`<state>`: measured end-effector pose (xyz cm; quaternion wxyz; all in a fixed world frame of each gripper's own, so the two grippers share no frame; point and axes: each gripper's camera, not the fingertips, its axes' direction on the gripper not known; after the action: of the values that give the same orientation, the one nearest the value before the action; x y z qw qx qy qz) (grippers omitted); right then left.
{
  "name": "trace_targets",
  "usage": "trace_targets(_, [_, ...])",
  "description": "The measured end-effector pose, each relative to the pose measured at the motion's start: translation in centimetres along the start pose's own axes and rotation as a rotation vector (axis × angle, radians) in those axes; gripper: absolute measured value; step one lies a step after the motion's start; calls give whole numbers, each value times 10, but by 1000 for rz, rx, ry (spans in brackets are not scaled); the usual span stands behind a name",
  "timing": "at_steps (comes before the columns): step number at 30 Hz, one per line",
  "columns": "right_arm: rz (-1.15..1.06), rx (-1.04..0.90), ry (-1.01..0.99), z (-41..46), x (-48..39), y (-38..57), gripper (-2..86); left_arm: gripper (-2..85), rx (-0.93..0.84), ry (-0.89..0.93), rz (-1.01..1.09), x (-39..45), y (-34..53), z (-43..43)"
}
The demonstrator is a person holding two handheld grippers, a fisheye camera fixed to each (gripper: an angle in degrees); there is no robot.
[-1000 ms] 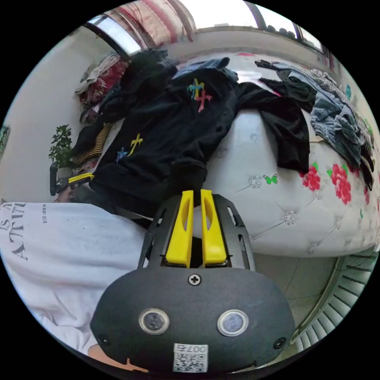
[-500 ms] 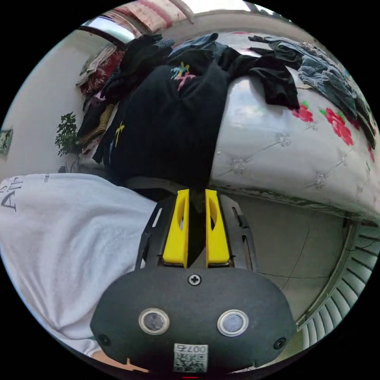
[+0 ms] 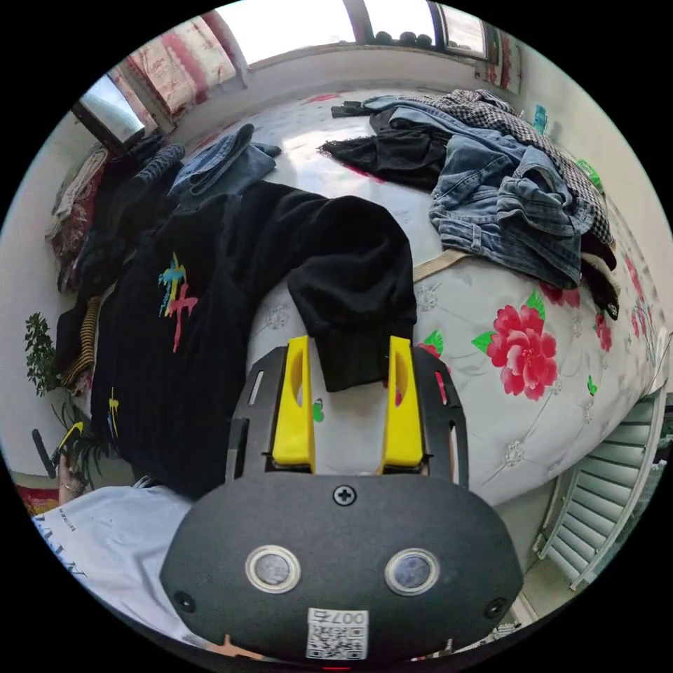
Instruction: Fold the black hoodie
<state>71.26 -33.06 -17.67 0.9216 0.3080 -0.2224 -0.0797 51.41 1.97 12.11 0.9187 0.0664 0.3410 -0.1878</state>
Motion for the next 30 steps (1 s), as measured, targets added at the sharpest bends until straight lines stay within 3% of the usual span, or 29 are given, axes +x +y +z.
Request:
trace_targets(7, [196, -134, -81, 61, 35, -52, 94, 45, -25, 8, 32, -32, -110, 32])
trace_targets(10, [175, -14, 111, 10, 57, -53, 87, 48, -16, 28, 63, -42, -163, 48])
trace_targets(13, [317, -20, 289, -31, 108, -41, 87, 57, 1, 40, 119, -47, -218, 67])
trace_targets(16, [510, -139, 351, -42, 149, -29, 88, 75, 21, 107, 174, -44, -279, 90])
trace_targets(18, [506, -28, 356, -55, 131, -35, 89, 88, 33, 166, 223, -36, -316, 104])
trace_targets(21, [245, 138, 194, -41, 52, -85, 93, 115, 52, 243, 329, -9, -374, 130])
trace_targets(26, [-334, 57, -300, 70, -152, -209, 101, 128, -70, 247, 452, 56, -443, 193])
trace_targets(30, [-520, -73, -342, 153, -260, -253, 86, 20, -202, 223, 473, 79, -453, 224])
